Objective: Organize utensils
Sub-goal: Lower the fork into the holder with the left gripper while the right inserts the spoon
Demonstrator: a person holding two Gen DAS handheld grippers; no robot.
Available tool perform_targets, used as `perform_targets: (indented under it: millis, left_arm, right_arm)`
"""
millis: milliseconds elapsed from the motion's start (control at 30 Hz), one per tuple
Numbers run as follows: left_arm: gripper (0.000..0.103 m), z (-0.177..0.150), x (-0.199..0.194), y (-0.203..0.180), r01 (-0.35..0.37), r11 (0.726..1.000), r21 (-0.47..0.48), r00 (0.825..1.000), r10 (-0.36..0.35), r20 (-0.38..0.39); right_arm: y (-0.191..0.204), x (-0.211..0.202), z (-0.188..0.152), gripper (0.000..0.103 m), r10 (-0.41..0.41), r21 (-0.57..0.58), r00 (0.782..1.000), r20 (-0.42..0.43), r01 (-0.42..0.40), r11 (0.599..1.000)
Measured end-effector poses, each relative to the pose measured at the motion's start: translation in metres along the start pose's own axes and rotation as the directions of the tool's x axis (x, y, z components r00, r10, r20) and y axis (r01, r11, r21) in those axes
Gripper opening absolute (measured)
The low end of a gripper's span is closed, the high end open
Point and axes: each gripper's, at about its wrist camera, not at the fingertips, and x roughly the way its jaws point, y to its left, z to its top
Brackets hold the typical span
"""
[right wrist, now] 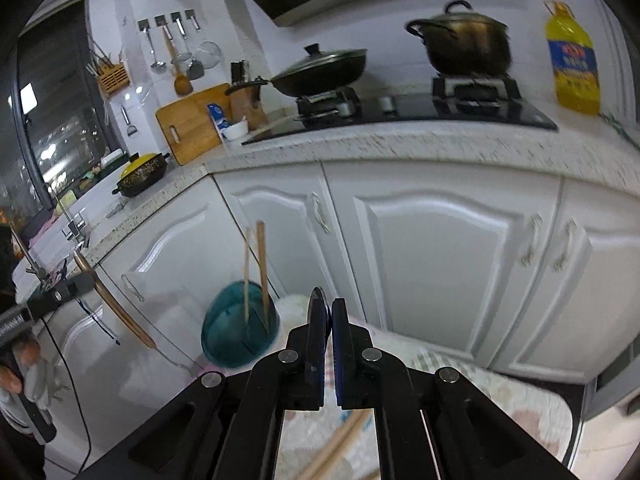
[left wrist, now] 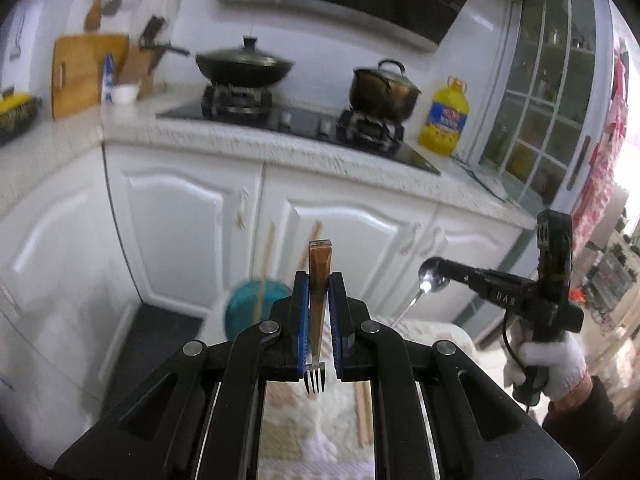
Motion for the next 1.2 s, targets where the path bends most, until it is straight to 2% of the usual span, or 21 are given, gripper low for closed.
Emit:
perform_targets:
  millis: [167, 300, 400, 633, 933, 1200]
  left_arm:
    - [0.008, 0.018, 0.016, 0.021, -0.08, 0.997, 0.003, 0.996, 0.08, 0.026]
    - [0.008, 0.021, 0.035, 0.037, -0.128, 0.992, -0.017, 0.991, 0.128, 0.028]
    - [0.008, 0.016, 0.054, 0.047, -0.143, 0.989, -0.035, 0.99, 0.143, 0.008]
    - [0.008, -0.002, 0.087, 0.053, -0.205, 0.979, -0.007, 0.979, 0.205, -0.016]
    - [0.008, -0.027, 0.121, 0.057, -0.212, 0.977, -0.014, 0.972, 0.21, -0.108]
    - [0.008, -0.032, 0.126, 0.054, -0.215, 0.976, -0.033, 0.969, 0.209, -0.13]
  right_arm:
    - [0.025, 0.028, 0.022, 0.003, -0.023, -0.052, 1.0, 0.009, 0.023, 0.998]
    - [0.046, 0.054, 0.034, 0.003, -0.078, -0.116, 0.997, 0.019, 0.08, 0.99]
    - [0.056, 0.075, 0.035, 0.003, -0.118, -0.153, 0.993, 0.017, 0.12, 0.981]
    - [0.069, 0.111, 0.021, 0.003, -0.181, -0.24, 0.983, -0.015, 0.172, 0.955]
    - [0.074, 0.145, -0.004, 0.004, -0.128, -0.241, 0.983, -0.13, 0.094, 0.966]
    - [0.071, 0.15, -0.014, 0.008, 0.014, -0.165, 0.982, -0.186, -0.046, 0.985]
